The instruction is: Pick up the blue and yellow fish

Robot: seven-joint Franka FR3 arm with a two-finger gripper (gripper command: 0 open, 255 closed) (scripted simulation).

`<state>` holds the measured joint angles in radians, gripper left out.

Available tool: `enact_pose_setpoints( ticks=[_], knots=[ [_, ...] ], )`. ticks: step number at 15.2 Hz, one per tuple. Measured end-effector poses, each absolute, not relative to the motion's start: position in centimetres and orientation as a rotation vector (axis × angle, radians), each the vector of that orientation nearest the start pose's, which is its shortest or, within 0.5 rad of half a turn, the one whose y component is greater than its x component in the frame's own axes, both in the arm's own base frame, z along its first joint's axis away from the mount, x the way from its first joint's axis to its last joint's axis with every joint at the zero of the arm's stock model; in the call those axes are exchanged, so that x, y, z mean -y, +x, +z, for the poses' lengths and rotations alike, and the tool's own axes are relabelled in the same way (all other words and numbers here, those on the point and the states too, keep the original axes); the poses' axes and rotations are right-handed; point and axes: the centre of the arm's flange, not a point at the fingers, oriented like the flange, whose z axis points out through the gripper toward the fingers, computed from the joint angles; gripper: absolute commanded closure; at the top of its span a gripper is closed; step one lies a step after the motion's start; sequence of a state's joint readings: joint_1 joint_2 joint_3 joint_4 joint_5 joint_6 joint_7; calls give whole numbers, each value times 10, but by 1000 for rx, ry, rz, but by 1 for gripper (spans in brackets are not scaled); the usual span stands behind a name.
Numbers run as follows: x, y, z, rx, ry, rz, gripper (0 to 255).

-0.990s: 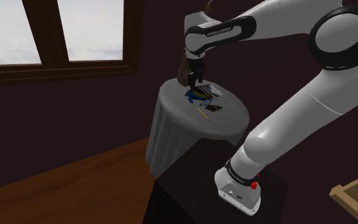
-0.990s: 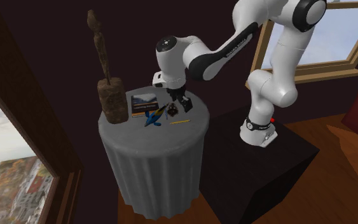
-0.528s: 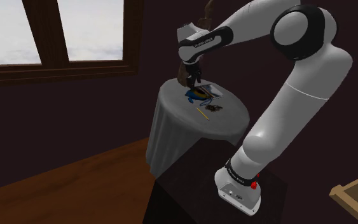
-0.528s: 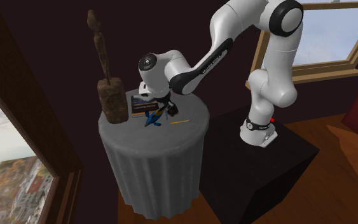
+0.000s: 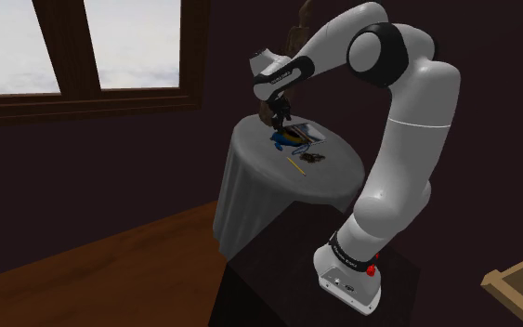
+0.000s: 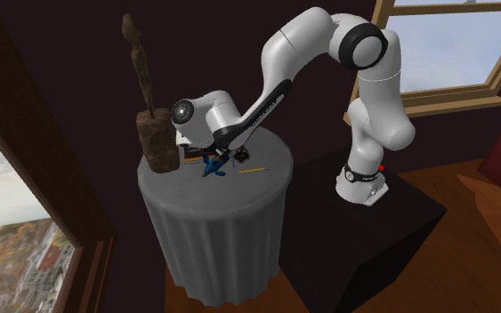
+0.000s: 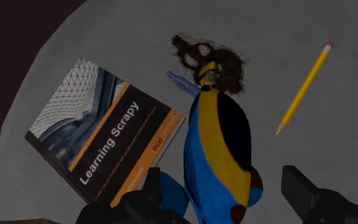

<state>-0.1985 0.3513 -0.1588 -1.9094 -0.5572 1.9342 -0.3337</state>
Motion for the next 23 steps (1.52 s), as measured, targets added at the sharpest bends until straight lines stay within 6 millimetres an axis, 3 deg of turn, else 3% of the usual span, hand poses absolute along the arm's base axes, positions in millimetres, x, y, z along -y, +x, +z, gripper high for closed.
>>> enact_pose_setpoints(
  ticks=[7, 8, 18, 23],
  knots=[
    [242, 542, 267, 465, -3403, 868, 0],
    [242, 542, 265, 465, -3403, 869, 255],
    [241, 543, 265, 467, -3406, 864, 255],
    [242, 542, 285, 465, -3404, 868, 255]
  ],
)
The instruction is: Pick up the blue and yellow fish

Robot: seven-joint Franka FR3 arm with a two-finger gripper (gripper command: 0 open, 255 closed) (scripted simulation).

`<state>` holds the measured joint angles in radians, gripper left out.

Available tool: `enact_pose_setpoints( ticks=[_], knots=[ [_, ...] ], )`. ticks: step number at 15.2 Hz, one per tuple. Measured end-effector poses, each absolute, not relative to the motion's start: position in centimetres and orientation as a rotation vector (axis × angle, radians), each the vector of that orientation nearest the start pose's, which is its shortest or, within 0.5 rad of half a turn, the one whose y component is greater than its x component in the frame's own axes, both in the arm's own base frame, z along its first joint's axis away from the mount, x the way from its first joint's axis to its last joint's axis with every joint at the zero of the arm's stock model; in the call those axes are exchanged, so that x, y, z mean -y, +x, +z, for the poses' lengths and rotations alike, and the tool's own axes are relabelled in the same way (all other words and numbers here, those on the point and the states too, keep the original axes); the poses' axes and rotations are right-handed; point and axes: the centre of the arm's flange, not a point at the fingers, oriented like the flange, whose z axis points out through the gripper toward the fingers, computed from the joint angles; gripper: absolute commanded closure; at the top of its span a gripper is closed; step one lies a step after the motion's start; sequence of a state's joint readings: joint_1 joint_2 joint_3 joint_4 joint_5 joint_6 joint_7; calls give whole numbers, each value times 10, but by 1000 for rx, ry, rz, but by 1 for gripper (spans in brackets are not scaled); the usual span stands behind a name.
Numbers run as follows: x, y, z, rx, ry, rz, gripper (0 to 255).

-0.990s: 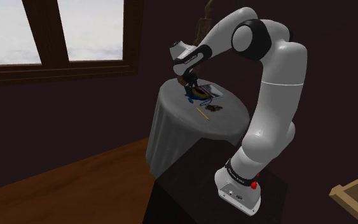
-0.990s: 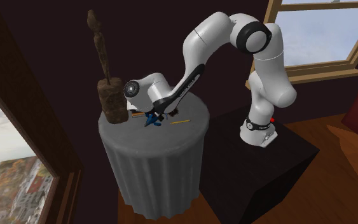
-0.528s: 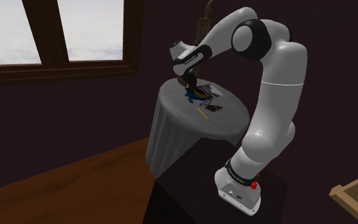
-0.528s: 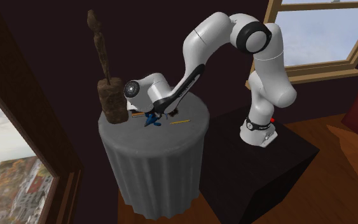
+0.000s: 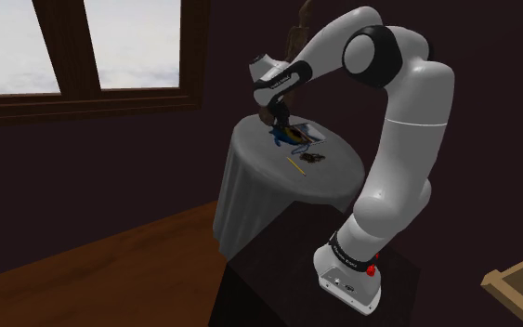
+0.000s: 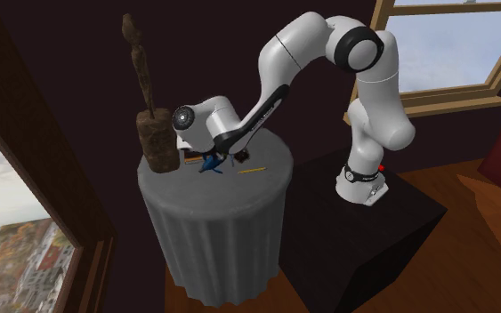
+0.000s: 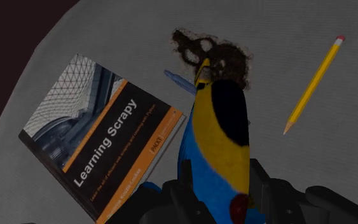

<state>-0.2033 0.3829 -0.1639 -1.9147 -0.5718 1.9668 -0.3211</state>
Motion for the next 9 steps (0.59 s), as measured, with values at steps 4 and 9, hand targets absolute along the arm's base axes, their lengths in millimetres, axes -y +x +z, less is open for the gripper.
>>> enact_pose_setpoints(
  ticks=[4, 9],
  knots=[
    [241, 543, 305, 465, -3404, 868, 255],
    [241, 541, 330, 465, -3404, 868, 255]
  ],
)
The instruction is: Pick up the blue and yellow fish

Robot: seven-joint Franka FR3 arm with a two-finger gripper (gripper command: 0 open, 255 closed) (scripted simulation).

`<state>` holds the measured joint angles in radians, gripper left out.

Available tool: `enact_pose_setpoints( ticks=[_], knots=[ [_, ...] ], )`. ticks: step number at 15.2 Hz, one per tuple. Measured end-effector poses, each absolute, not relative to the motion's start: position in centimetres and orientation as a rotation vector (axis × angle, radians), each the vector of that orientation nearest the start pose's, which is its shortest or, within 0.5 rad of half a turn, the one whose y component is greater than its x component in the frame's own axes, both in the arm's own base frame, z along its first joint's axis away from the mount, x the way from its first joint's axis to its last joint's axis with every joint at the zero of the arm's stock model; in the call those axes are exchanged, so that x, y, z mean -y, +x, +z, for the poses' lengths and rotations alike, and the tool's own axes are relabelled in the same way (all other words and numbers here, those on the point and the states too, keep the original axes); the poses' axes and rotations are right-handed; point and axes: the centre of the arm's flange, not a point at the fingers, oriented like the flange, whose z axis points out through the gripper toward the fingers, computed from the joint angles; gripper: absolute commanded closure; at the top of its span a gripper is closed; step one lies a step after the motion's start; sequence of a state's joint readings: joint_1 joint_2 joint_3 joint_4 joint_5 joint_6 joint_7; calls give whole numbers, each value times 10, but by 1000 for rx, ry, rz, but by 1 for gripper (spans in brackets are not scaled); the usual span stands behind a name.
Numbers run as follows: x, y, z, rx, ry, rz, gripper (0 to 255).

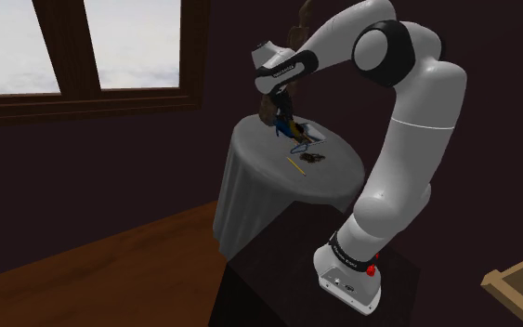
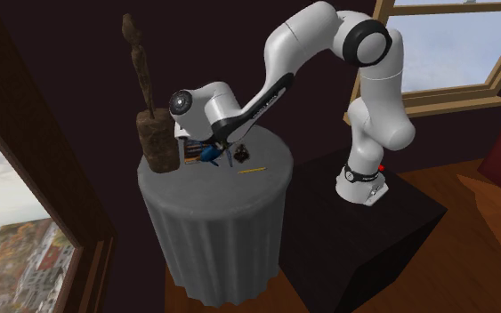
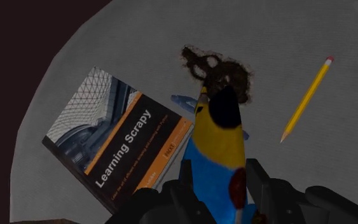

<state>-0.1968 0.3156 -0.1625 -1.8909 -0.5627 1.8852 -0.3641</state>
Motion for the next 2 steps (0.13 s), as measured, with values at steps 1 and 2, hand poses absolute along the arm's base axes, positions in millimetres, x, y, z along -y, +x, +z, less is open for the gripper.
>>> enact_pose_setpoints(
  ticks=[1, 2],
  knots=[
    [242, 542, 337, 465, -3404, 868, 255],
    [242, 542, 340, 465, -3404, 867, 255]
  ],
)
